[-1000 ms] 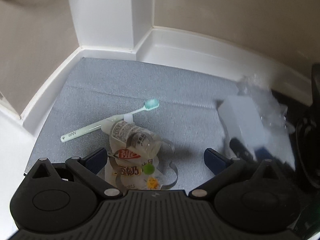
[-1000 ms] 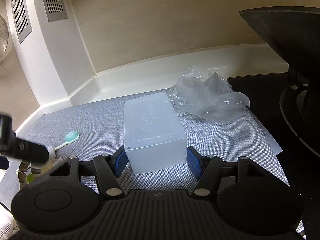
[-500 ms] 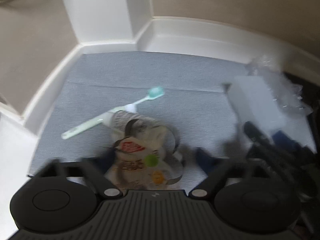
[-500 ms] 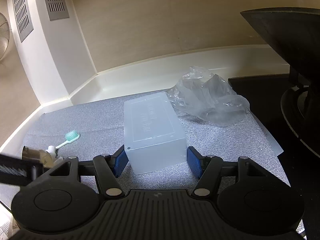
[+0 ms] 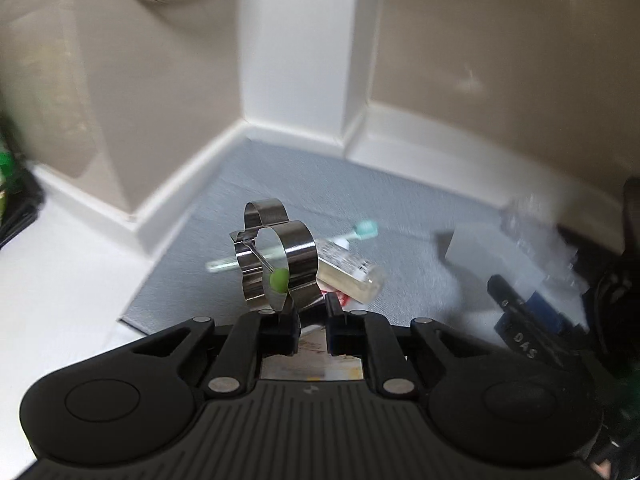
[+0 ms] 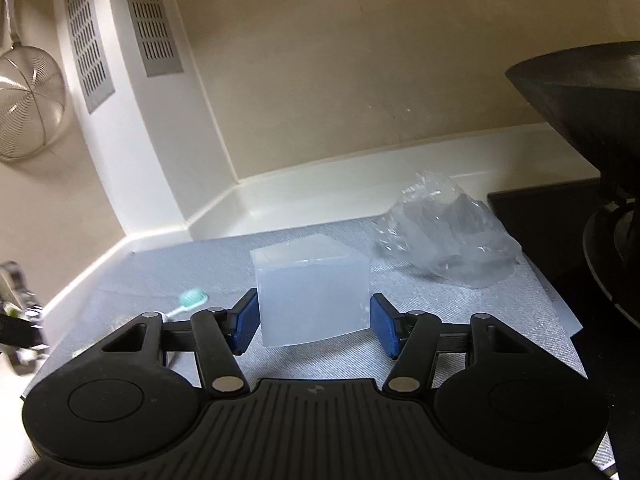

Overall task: Collect trash
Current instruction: 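Carry the cookie cutter and plastic box down over the blue bin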

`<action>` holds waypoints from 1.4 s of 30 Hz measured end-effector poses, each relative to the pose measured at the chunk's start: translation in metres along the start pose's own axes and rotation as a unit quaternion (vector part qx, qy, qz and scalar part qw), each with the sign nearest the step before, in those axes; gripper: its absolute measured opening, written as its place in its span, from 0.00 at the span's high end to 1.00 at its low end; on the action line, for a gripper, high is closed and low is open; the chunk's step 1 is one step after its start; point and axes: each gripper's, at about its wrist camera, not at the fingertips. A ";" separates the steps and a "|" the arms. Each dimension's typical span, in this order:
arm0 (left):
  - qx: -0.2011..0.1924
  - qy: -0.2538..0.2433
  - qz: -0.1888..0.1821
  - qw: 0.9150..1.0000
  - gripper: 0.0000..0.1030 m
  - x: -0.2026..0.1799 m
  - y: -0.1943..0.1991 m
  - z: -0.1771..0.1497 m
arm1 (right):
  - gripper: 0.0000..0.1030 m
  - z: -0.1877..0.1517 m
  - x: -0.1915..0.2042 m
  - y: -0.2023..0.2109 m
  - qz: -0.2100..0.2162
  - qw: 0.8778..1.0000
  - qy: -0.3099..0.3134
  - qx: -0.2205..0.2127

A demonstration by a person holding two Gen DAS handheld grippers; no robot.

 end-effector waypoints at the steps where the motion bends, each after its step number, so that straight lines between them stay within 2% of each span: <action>1: -0.009 0.007 -0.002 1.000 0.87 0.006 0.012 -0.006 | 0.41 0.000 0.000 0.001 0.005 1.000 0.001 -0.003; 5: -0.037 0.026 -0.007 0.999 0.87 0.029 0.056 -0.044 | 0.41 -0.001 0.007 0.009 0.016 1.000 0.016 -0.019; 12: -0.040 0.069 0.011 0.997 0.87 0.078 0.120 -0.137 | 0.41 -0.014 0.022 0.030 0.001 0.996 0.065 -0.054; 15: -0.043 0.082 0.013 0.996 0.87 0.094 0.143 -0.181 | 0.41 -0.020 0.025 0.057 0.015 0.996 0.062 -0.061; 19: -0.030 0.096 0.012 0.995 0.87 0.107 0.154 -0.234 | 0.41 -0.041 0.033 0.114 0.062 0.991 0.092 -0.077; 23: -0.014 0.100 0.004 0.995 0.87 0.109 0.149 -0.287 | 0.41 -0.071 0.036 0.179 0.132 0.978 0.138 -0.082; 27: 0.020 0.106 -0.003 0.994 0.87 0.109 0.126 -0.333 | 0.41 -0.109 0.034 0.224 0.194 0.963 0.184 -0.038; 31: 0.064 0.109 -0.004 0.992 0.87 0.109 0.092 -0.374 | 0.41 -0.159 0.036 0.239 0.212 0.948 0.235 0.023; 35: 0.107 0.114 -0.017 0.988 0.87 0.109 0.048 -0.407 | 0.41 -0.215 0.036 0.221 0.193 0.939 0.262 0.112; 38: 0.140 0.124 -0.026 0.982 0.87 0.110 0.013 -0.427 | 0.41 -0.252 0.034 0.193 0.157 0.933 0.273 0.176; 42: 0.165 0.112 -0.037 0.979 0.87 0.105 -0.023 -0.444 | 0.41 -0.291 0.030 0.166 0.130 0.920 0.292 0.227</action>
Point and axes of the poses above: each gripper's, at about its wrist camera, not at the fingertips, and y roughly against the way its jaws point, x to its left, z to its top, and after that the axes turned 12 degrees about x, right-handed
